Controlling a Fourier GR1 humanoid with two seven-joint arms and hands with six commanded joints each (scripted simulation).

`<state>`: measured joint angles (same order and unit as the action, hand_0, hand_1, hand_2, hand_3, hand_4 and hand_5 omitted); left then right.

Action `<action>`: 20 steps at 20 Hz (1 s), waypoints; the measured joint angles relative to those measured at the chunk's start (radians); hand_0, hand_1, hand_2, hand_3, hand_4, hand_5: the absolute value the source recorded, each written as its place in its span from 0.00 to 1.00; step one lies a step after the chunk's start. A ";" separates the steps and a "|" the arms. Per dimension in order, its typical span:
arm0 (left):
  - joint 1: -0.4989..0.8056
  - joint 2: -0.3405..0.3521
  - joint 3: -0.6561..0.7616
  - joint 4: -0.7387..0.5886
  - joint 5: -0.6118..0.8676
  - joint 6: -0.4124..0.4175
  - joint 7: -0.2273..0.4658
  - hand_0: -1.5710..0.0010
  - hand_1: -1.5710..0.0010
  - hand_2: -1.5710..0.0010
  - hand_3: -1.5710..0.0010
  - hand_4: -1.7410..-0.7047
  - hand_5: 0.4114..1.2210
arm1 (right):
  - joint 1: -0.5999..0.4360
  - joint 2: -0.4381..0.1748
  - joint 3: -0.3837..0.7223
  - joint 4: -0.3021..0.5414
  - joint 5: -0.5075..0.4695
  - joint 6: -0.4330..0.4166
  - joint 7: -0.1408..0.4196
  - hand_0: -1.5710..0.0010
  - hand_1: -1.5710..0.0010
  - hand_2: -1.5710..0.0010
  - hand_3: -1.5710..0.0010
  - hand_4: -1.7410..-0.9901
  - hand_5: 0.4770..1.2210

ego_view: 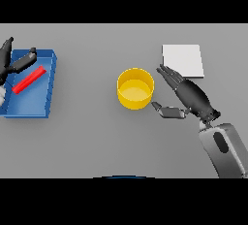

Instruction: Pick up the red beaker and tilt it to pour out 1 green nut into yellow bowl. Pick up the yellow bowl and place it on the metallic measuring scale.

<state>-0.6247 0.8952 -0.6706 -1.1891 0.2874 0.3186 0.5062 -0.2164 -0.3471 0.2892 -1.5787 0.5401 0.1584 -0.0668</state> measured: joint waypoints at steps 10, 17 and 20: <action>-0.015 -0.014 -0.013 0.008 -0.005 -0.011 0.008 1.00 1.00 1.00 1.00 0.91 0.38 | -0.249 -0.051 0.184 0.184 0.165 0.150 -0.078 1.00 1.00 1.00 1.00 0.62 0.27; -0.027 -0.011 -0.005 0.026 -0.001 -0.020 0.004 1.00 1.00 1.00 1.00 0.91 0.39 | -0.362 -0.016 0.255 0.323 0.193 0.221 -0.125 1.00 1.00 1.00 1.00 0.66 0.28; -0.022 -0.007 -0.006 0.032 -0.004 -0.028 -0.013 1.00 1.00 1.00 1.00 0.91 0.40 | -0.403 -0.008 0.274 0.376 0.200 0.249 -0.139 1.00 1.00 1.00 1.00 0.63 0.27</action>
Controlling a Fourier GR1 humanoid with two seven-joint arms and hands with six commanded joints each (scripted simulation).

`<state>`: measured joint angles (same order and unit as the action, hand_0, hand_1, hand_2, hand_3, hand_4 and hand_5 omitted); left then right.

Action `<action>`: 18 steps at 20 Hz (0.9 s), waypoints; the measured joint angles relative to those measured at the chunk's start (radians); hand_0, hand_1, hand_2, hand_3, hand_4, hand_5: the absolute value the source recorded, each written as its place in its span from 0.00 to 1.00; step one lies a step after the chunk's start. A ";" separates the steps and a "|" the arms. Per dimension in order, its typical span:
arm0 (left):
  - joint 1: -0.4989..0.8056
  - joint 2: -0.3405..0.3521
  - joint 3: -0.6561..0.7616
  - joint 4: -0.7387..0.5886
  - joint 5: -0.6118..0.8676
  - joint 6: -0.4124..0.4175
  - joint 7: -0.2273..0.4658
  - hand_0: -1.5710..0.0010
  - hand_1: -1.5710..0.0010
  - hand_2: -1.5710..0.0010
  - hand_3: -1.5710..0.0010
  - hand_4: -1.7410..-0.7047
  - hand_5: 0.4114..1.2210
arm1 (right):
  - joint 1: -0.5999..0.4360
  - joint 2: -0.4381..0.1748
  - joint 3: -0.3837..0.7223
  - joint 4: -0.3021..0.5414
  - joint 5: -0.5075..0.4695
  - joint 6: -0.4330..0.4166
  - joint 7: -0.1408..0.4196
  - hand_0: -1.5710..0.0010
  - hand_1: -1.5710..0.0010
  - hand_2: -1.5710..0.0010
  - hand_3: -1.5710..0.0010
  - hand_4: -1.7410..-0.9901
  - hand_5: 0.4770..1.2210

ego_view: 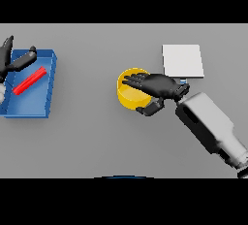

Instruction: Pick up the red beaker and tilt it to pour out 1 green nut into yellow bowl. Pick up the yellow bowl and place it on the metallic measuring scale.

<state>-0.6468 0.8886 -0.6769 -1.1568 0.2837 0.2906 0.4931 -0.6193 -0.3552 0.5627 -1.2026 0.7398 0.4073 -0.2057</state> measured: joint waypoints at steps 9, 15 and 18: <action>-0.007 0.002 0.001 0.005 -0.003 -0.004 -0.005 1.00 1.00 1.00 1.00 0.91 0.39 | -0.048 0.027 0.069 0.096 0.052 0.042 0.008 1.00 1.00 1.00 1.00 0.58 0.32; 0.000 0.001 -0.001 -0.005 -0.006 0.010 -0.004 1.00 1.00 1.00 1.00 0.91 0.38 | -0.074 0.037 0.095 0.122 0.083 0.046 0.020 0.68 0.72 0.75 0.77 0.42 0.66; 0.011 0.017 0.010 -0.014 0.006 0.006 -0.016 1.00 1.00 1.00 1.00 0.91 0.39 | -0.074 0.032 0.102 0.118 0.069 0.085 0.011 0.35 0.37 0.39 0.56 0.23 0.82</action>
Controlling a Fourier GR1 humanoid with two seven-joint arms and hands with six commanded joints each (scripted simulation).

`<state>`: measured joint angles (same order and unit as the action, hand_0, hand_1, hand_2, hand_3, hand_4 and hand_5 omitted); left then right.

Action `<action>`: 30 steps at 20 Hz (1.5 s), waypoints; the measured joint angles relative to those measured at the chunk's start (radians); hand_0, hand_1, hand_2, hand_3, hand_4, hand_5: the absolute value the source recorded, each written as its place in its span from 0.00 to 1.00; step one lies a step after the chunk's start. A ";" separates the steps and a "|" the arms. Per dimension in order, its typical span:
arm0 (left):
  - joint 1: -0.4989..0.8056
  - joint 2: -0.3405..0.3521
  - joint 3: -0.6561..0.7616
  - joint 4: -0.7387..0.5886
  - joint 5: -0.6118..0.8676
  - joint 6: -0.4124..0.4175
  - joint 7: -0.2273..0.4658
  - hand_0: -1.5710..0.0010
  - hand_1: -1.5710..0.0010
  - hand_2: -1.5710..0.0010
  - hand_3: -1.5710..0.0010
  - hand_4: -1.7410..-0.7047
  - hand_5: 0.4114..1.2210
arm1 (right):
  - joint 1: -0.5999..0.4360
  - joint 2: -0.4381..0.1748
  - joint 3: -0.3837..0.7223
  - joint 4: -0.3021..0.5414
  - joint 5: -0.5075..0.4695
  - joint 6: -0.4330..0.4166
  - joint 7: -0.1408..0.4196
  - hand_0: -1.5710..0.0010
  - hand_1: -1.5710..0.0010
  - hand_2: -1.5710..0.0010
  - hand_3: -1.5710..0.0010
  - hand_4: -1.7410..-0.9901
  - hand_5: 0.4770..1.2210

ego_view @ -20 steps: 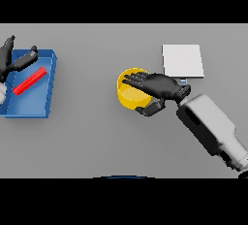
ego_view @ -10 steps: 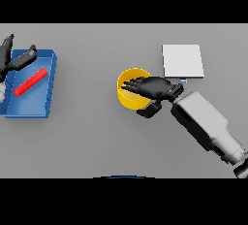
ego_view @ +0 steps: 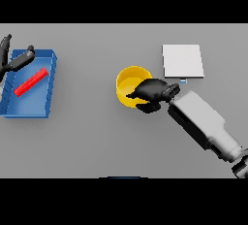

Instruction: Pick up the red beaker and tilt it to pour out 1 green nut into yellow bowl. Pick up the yellow bowl and place it on the metallic measuring scale.

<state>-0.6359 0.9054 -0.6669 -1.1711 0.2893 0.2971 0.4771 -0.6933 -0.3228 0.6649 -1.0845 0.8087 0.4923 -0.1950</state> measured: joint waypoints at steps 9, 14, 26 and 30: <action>0.003 0.008 -0.003 -0.026 0.001 0.009 0.022 1.00 1.00 1.00 1.00 0.90 0.39 | 0.011 -0.037 0.002 -0.056 -0.044 0.051 0.010 0.05 0.05 0.07 0.25 0.03 0.98; -0.005 0.000 -0.006 -0.030 0.002 0.011 0.038 1.00 1.00 1.00 1.00 0.91 0.38 | -0.014 -0.083 -0.039 -0.135 -0.091 0.100 0.029 0.02 0.02 0.05 0.15 0.01 0.99; -0.011 0.019 -0.005 -0.030 -0.008 0.005 0.026 1.00 1.00 1.00 1.00 0.91 0.39 | -0.064 -0.167 -0.120 -0.306 -0.152 0.189 0.174 0.00 0.00 0.00 0.20 0.03 1.00; -0.004 0.022 -0.005 -0.045 -0.009 0.016 0.032 1.00 1.00 1.00 1.00 0.91 0.40 | -0.110 -0.208 -0.146 -0.238 -0.142 0.141 0.176 0.00 0.00 0.00 0.19 0.03 1.00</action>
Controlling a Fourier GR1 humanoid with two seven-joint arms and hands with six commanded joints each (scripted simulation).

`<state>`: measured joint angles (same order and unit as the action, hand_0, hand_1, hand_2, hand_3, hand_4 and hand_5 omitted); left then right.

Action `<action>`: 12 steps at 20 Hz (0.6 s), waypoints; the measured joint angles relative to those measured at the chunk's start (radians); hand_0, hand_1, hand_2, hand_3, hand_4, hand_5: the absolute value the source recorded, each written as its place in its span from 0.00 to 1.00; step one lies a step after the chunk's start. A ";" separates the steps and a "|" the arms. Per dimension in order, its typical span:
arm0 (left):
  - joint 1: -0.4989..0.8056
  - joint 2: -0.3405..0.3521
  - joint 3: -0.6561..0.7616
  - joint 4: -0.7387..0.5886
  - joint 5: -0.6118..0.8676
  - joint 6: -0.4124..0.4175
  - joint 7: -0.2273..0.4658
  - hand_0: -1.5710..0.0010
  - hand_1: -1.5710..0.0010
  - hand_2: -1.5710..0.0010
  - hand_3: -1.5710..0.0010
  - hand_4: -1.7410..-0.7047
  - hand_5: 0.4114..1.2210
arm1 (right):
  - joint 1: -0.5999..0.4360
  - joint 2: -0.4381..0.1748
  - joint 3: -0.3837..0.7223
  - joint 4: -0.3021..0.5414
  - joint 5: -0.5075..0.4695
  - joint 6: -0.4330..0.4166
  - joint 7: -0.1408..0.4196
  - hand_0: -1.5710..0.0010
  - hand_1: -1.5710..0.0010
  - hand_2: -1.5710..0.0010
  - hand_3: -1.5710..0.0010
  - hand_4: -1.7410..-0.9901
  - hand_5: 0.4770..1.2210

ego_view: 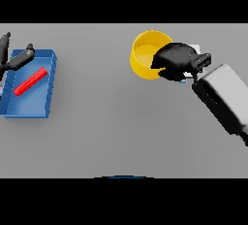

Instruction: Pick up the red beaker and tilt it to pour out 1 green nut into yellow bowl. Pick up the yellow bowl and place it on the metallic measuring scale.

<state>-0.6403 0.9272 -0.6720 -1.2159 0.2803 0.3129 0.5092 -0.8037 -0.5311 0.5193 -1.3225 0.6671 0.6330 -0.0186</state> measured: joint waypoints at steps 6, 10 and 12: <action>0.002 0.020 -0.005 -0.055 0.004 0.010 0.066 1.00 1.00 1.00 1.00 0.89 0.43 | -0.037 -0.044 -0.045 0.172 -0.002 -0.090 -0.019 0.00 0.00 0.00 0.23 0.03 1.00; 0.007 0.018 -0.007 -0.051 0.003 0.012 0.080 1.00 1.00 1.00 1.00 0.88 0.45 | -0.048 -0.054 -0.050 0.305 0.009 -0.159 -0.068 0.00 0.00 0.00 0.26 0.03 1.00; 0.008 0.019 -0.009 -0.048 -0.001 0.014 0.084 1.00 1.00 1.00 1.00 0.89 0.44 | -0.068 -0.047 -0.056 0.385 0.015 -0.188 -0.076 0.00 0.00 0.00 0.23 0.03 1.00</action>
<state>-0.6320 0.9466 -0.6807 -1.2636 0.2789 0.3271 0.5932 -0.8712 -0.5782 0.4634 -0.9372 0.6821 0.4452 -0.0944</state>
